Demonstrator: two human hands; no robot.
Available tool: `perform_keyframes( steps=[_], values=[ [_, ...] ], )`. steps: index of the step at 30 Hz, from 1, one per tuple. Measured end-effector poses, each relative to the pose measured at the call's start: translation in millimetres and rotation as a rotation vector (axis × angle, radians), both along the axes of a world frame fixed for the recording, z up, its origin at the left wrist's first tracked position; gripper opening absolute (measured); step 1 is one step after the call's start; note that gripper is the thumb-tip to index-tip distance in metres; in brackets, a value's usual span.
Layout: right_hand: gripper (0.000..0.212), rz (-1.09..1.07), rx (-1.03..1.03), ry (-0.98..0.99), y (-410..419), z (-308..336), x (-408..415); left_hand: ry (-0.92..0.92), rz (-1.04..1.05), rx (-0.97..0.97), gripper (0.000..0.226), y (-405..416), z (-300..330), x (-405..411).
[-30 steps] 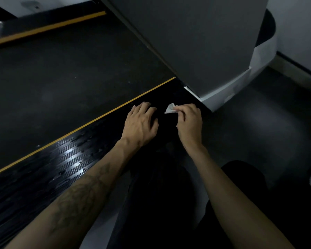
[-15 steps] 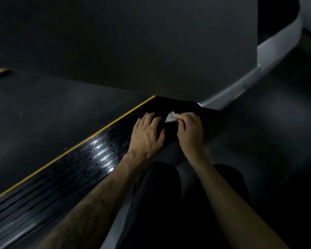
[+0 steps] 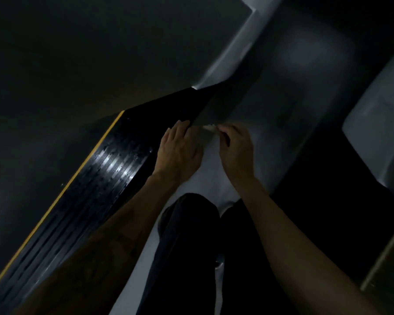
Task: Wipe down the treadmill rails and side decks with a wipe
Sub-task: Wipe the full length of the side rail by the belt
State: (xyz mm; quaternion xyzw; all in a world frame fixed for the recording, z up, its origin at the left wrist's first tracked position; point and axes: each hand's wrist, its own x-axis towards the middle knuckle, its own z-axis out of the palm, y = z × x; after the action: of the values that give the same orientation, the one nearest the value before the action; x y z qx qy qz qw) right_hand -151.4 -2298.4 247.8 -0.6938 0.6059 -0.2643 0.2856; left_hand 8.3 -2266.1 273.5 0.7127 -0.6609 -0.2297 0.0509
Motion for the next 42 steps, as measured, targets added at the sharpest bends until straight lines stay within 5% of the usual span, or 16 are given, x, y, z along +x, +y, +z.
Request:
perform_keyframes(
  steps=[5, 11, 25, 42],
  values=[
    [0.020, -0.093, 0.057, 0.020, 29.7, 47.2, -27.6, 0.042, -0.091, -0.145, 0.049, 16.6, 46.5, -26.6],
    [0.022, -0.139, 0.137, 0.070, 68.4, 113.4, -44.0, 0.017, -0.150, 0.029, 0.063, 44.9, 107.8, -30.9],
    [0.029, -0.192, 0.120, 0.106, 147.2, 245.4, -31.2, 0.077, -0.208, -0.012, 0.071, 112.7, 250.5, -26.1],
    [0.031, -0.250, -0.004, 0.176, 232.1, 328.0, -41.5, 0.052, -0.292, -0.030, 0.075, 203.2, 323.1, -24.0]
  ],
)
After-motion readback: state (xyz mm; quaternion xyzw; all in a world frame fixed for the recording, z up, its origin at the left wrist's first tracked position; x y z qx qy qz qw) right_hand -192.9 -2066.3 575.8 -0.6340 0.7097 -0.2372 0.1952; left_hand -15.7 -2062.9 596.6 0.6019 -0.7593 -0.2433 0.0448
